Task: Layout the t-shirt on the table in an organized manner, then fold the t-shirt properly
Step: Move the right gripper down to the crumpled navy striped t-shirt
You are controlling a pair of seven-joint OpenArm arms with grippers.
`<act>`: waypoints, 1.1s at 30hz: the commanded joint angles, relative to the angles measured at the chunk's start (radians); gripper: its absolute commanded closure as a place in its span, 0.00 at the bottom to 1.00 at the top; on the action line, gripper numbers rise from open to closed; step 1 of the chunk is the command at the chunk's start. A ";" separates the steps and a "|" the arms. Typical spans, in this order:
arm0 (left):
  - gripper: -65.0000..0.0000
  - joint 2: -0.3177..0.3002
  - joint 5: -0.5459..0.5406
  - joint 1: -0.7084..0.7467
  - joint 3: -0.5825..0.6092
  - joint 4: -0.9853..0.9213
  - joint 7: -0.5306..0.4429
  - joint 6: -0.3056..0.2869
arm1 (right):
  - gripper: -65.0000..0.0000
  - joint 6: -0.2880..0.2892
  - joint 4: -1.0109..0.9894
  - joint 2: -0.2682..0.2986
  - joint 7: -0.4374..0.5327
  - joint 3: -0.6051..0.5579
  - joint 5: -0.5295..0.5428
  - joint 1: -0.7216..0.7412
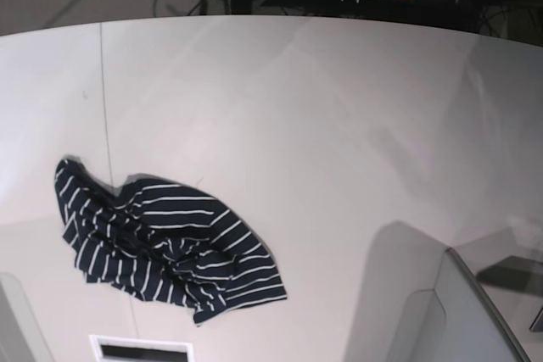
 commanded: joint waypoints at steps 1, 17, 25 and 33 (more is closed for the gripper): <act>1.00 -0.005 0.000 0.006 0.000 0.001 -0.003 0.004 | 1.00 0.003 0.000 0.002 -0.002 -0.001 0.001 -0.004; 1.00 -0.057 0.000 0.167 -0.003 0.205 -0.003 0.004 | 1.00 0.005 0.074 0.004 -0.023 0.004 0.002 -0.113; 1.00 -0.149 -0.004 0.493 -0.009 0.628 -0.002 0.003 | 1.00 0.005 0.749 0.056 -0.277 0.039 0.004 -0.498; 1.00 -0.212 -0.007 0.697 -0.012 0.983 -0.002 0.003 | 1.00 0.005 1.443 0.051 -0.441 0.192 0.004 -0.813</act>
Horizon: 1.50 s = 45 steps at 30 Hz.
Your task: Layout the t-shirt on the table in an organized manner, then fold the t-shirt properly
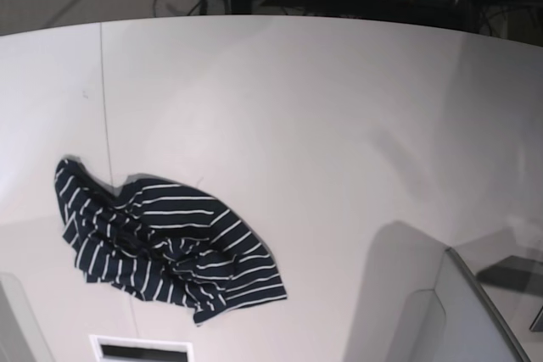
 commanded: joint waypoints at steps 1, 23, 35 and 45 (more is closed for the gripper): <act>1.00 -0.021 -0.003 0.054 -0.002 0.071 -0.018 0.005 | 1.00 0.000 0.076 0.001 -0.020 0.008 0.005 -0.045; 1.00 -0.050 -0.480 -0.313 -0.085 0.705 0.494 0.005 | 0.48 0.301 0.354 -0.001 -0.193 -0.003 0.580 0.527; 1.00 -0.042 -0.285 -0.311 -0.088 0.705 0.493 0.005 | 0.30 0.297 -0.174 -0.005 -0.166 0.080 0.576 0.948; 1.00 -0.042 -0.268 -0.311 -0.088 0.706 0.493 0.005 | 0.29 0.297 -0.402 0.001 -0.124 0.212 0.572 1.017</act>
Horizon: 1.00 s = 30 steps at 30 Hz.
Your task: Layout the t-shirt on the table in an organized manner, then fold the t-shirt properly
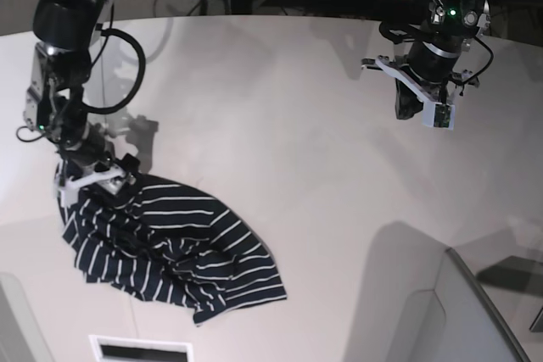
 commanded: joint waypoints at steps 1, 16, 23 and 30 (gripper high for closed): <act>1.00 -0.005 -0.002 -0.003 -0.004 0.018 -0.023 0.002 | 0.29 0.014 -0.002 0.009 0.019 0.002 0.017 0.029; 1.00 -0.005 0.001 0.000 -0.004 0.016 -0.023 0.002 | 0.60 0.014 -0.240 0.009 0.097 -0.001 0.015 0.167; 1.00 -0.008 0.002 -0.005 -0.004 0.015 -0.023 0.002 | 1.00 0.016 -0.145 0.001 0.037 -0.001 0.021 0.067; 1.00 -0.008 0.004 -0.048 0.009 0.004 -0.020 0.002 | 1.00 0.017 0.182 -0.060 -0.126 0.000 0.023 -0.114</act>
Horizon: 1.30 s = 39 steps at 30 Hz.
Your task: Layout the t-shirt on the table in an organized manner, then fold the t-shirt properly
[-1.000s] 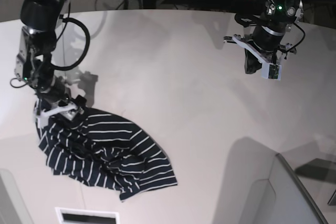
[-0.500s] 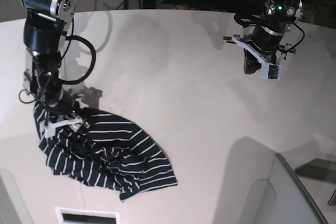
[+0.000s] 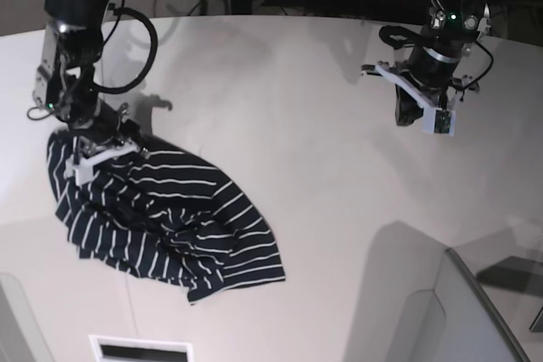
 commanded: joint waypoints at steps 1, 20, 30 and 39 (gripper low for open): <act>1.00 -0.006 0.000 -0.016 0.001 0.001 -0.020 0.004 | 1.00 0.011 0.043 0.003 -0.002 0.000 0.015 -0.001; 1.00 0.207 -0.007 -0.711 0.618 -0.646 -0.021 -0.010 | 1.00 0.013 0.108 0.000 -0.093 0.000 0.015 -0.089; 1.00 0.371 -0.001 -0.827 0.741 -1.032 -0.179 -0.098 | 1.00 0.016 0.109 0.004 -0.120 -0.003 0.014 -0.109; 1.00 0.437 -0.007 -0.977 0.741 -1.374 -0.509 -0.098 | 1.00 0.016 0.299 0.006 -0.249 -0.003 0.009 -0.255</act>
